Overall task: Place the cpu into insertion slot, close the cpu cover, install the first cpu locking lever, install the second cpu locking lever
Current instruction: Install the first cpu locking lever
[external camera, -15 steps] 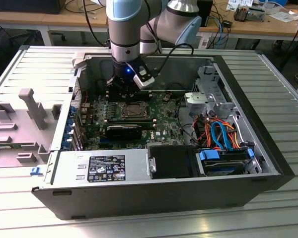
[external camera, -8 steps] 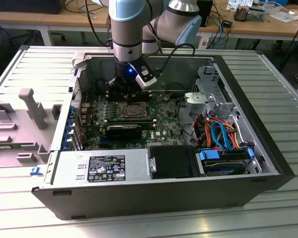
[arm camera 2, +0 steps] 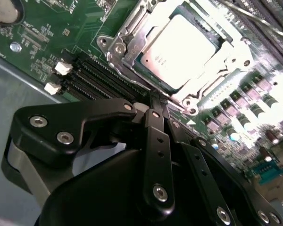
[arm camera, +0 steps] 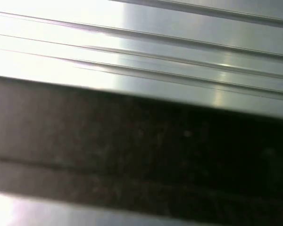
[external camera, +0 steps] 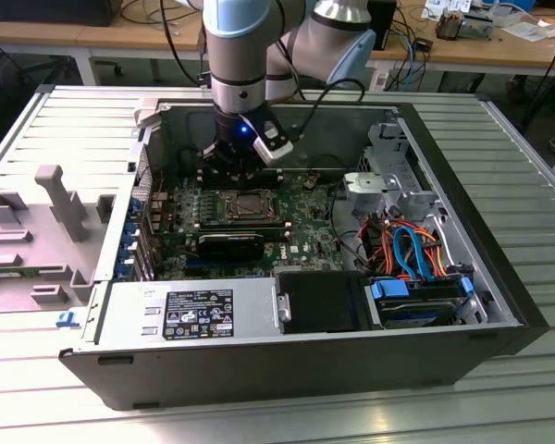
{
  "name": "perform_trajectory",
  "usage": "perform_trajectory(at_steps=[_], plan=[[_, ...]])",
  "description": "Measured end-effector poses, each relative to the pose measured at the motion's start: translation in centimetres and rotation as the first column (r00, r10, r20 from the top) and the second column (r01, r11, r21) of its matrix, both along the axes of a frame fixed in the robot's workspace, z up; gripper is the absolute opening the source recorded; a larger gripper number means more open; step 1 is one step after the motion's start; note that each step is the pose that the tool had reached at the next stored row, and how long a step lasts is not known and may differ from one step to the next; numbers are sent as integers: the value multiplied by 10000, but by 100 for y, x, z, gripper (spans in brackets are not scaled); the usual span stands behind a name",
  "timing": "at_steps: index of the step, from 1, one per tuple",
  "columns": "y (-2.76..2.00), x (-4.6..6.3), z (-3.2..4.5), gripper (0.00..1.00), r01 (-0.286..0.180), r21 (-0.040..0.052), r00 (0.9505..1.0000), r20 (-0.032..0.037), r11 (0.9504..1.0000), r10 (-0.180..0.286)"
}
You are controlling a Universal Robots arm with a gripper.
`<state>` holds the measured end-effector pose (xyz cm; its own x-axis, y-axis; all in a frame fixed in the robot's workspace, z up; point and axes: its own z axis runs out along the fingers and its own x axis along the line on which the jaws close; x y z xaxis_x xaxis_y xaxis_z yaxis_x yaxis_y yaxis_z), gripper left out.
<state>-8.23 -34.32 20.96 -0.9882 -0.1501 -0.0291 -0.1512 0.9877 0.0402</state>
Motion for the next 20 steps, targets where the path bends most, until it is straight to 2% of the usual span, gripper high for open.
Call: perform_trajectory(at_steps=[3, 4, 6, 10, 11, 13, 16, 18, 20], plan=[[1, 18, 21, 11, 2, 1, 10000, -9, 10000, -2], [0, 62, 22, 11, 2, -2, 10000, -51, 10000, -2], [0, 198, 23, 11, 0, -2, 9998, -192, 10000, 0], [-5, 386, 22, 11, 0, -1, 9993, -383, 10000, 0], [-26, 410, 22, 11, 1, -2, 9991, -417, 10000, -1], [-62, 423, 22, 11, 1, -2, 9991, -433, 10000, -1], [-152, 431, 22, 11, 6, -1, 9990, -448, 10000, -6], [-243, 432, 22, 11, 21, -1, 9990, -448, 10000, -21], [-254, 431, 42, 11, 36, -3, 9990, -449, 10000, -36]])
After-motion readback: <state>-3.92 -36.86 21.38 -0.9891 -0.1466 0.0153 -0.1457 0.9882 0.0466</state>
